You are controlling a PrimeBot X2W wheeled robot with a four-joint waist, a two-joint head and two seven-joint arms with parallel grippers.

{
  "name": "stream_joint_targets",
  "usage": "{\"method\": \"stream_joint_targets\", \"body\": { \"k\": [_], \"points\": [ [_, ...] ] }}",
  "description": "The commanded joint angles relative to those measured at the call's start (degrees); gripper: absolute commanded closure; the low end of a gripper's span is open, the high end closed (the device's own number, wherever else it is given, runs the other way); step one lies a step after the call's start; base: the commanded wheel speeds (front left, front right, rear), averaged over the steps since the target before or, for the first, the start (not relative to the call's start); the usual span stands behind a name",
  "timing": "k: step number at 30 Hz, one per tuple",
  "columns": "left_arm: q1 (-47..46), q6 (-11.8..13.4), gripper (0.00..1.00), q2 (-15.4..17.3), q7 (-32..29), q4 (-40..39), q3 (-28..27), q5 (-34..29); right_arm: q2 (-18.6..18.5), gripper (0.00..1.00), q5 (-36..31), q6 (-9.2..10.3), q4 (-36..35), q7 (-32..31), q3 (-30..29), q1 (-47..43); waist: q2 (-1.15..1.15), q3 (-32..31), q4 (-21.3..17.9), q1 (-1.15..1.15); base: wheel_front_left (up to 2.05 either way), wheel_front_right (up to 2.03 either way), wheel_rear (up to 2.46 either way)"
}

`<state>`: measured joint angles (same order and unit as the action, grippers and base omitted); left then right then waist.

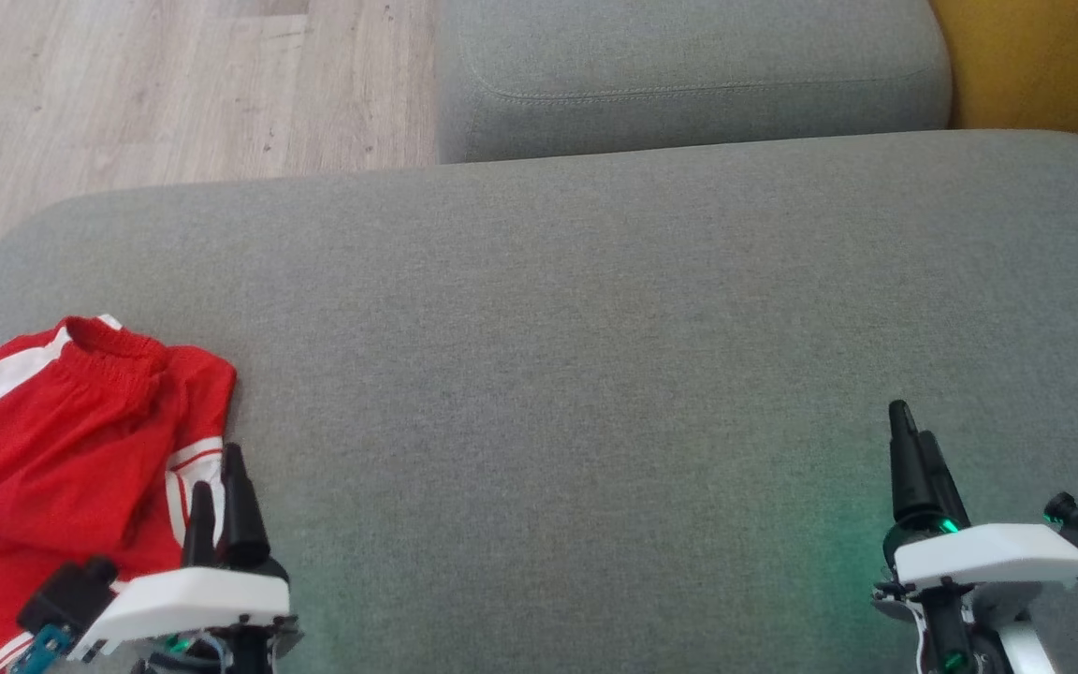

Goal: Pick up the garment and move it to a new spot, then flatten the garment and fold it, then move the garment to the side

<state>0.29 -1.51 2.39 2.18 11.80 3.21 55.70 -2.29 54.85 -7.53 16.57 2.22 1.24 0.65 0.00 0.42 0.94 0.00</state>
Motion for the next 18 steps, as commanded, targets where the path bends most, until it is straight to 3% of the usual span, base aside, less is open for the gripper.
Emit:
{"method": "stream_joint_targets", "body": {
  "k": [1,18],
  "points": [
    [-2.78,0.20,0.00,0.30,0.78,-2.46,-0.39,-1.85,-0.32,0.00,-1.82,0.02,-2.35,0.83,0.89,2.97,0.00,-0.03,0.02,0.00,0.00,0.00,0.00],
    [-2.67,2.25,0.00,0.34,3.51,-4.10,1.72,-13.70,-0.38,0.00,-14.26,0.02,-3.07,3.53,3.47,3.28,0.00,-0.12,0.34,0.00,0.00,0.00,0.00]
  ]
}}
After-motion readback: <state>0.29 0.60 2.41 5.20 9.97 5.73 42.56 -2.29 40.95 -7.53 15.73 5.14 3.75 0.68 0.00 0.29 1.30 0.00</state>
